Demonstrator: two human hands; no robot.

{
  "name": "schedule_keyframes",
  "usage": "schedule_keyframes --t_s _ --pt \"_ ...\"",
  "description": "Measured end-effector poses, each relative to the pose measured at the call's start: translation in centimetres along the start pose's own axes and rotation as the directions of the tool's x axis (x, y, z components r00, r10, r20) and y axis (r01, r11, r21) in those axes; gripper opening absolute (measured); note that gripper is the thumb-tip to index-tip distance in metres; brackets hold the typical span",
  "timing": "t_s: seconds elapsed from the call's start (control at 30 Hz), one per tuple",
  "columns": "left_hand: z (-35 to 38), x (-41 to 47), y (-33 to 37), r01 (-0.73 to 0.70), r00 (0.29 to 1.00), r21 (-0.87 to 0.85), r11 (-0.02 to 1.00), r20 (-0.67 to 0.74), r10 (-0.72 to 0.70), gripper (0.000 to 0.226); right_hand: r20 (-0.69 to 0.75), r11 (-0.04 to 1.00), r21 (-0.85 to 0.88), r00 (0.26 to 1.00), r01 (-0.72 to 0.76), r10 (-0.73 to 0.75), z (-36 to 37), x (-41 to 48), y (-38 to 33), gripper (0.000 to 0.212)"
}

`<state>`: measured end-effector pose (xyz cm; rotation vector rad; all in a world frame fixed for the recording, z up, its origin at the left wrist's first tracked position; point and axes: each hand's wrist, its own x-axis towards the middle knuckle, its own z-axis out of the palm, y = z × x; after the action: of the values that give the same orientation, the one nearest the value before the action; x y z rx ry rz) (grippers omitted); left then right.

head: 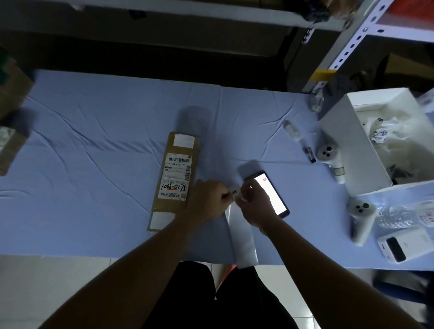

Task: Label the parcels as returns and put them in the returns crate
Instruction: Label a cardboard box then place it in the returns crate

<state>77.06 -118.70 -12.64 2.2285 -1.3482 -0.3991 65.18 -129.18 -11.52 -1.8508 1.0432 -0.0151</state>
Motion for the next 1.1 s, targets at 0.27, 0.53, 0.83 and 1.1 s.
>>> schedule_keyframes --t_s 0.27,0.53,0.83,1.1 --pt "0.8 0.6 -0.1 0.153 0.986 -0.029 0.988 0.076 -0.15 0.024 0.022 0.999 -0.042 0.999 0.032 -0.031 -0.3 0.0 0.5 0.016" --pt "0.1 1.8 0.5 0.322 0.931 -0.07 0.944 0.205 -0.302 0.027 0.074 0.997 -0.063 0.996 0.049 -0.044 -0.7 0.7 0.4 0.015" --pt "-0.5 3.1 -0.4 0.424 0.899 -0.266 0.866 0.012 -0.437 0.013 0.005 0.985 -0.15 0.997 0.081 -0.081 0.2 1.2 0.4 0.016" --pt "-5.4 3.3 0.1 0.196 0.822 -0.191 0.962 -0.503 -0.267 0.013 -0.124 0.992 -0.129 0.992 0.017 -0.033 1.7 1.8 0.0 0.022"
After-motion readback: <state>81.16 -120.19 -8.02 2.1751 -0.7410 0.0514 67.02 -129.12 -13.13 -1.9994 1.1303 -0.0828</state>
